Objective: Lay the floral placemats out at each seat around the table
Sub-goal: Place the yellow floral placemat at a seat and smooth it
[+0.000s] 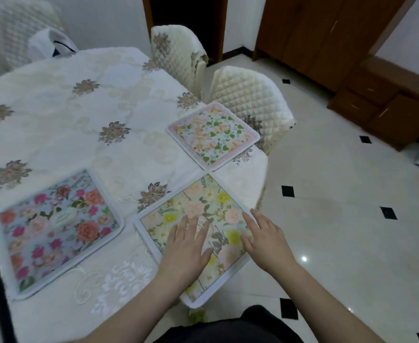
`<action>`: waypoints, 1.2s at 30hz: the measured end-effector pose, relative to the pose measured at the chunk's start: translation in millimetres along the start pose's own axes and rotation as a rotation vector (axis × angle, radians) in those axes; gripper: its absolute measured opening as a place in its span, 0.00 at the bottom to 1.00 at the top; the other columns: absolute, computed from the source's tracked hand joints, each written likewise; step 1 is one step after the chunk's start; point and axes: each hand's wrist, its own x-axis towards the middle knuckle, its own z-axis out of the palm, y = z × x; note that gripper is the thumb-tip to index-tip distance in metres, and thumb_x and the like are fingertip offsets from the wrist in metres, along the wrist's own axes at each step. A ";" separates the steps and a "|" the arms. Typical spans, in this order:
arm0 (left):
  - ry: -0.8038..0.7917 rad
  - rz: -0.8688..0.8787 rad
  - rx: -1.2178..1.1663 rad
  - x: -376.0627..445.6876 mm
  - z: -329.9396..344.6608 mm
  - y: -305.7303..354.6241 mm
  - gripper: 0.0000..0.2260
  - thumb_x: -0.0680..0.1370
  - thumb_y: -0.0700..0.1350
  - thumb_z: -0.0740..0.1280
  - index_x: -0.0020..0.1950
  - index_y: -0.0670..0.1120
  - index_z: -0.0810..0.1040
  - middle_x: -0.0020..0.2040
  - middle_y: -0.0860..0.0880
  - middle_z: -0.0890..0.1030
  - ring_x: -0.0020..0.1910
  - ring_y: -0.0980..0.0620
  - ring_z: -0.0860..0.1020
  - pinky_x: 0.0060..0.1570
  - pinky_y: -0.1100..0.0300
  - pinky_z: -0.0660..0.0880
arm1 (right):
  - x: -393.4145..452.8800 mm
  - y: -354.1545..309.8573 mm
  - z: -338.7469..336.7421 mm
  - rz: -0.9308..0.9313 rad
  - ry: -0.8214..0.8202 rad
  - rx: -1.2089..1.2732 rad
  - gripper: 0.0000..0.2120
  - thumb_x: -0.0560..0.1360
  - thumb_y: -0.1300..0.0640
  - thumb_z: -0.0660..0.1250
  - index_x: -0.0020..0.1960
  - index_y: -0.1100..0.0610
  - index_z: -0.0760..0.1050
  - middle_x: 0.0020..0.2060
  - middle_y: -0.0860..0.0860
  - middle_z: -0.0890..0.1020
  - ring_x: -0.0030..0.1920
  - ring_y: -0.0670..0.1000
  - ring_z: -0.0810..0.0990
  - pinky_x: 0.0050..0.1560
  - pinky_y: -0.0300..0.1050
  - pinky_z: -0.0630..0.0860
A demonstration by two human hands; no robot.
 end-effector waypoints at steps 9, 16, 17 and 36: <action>0.061 -0.216 0.006 13.3 19.3 -7.1 0.30 0.82 0.60 0.57 0.81 0.49 0.55 0.81 0.42 0.52 0.80 0.39 0.48 0.76 0.41 0.50 | 82.5 4.5 5.3 -0.196 -0.112 -0.044 0.29 0.82 0.46 0.54 0.80 0.51 0.51 0.79 0.52 0.56 0.77 0.53 0.57 0.74 0.53 0.58; -0.033 -0.451 -0.104 19.2 51.1 -12.6 0.34 0.81 0.64 0.54 0.81 0.53 0.45 0.80 0.44 0.34 0.79 0.42 0.35 0.76 0.45 0.41 | 132.2 17.0 3.9 -0.319 -0.217 -0.138 0.31 0.80 0.45 0.55 0.80 0.50 0.49 0.79 0.55 0.54 0.77 0.56 0.56 0.74 0.56 0.57; -0.043 -0.473 -0.102 18.6 55.1 -10.8 0.34 0.81 0.64 0.54 0.81 0.53 0.44 0.79 0.45 0.31 0.79 0.42 0.34 0.76 0.45 0.41 | 135.9 18.5 5.0 -0.326 -0.228 -0.152 0.32 0.80 0.45 0.55 0.80 0.50 0.48 0.79 0.56 0.54 0.77 0.56 0.55 0.74 0.57 0.56; 0.007 -0.907 -0.299 -12.7 80.4 21.0 0.37 0.81 0.65 0.52 0.80 0.53 0.35 0.80 0.36 0.44 0.80 0.39 0.46 0.76 0.46 0.45 | 138.3 29.2 21.7 -0.407 -0.299 -0.105 0.34 0.79 0.37 0.54 0.80 0.50 0.49 0.78 0.64 0.52 0.78 0.61 0.52 0.76 0.54 0.51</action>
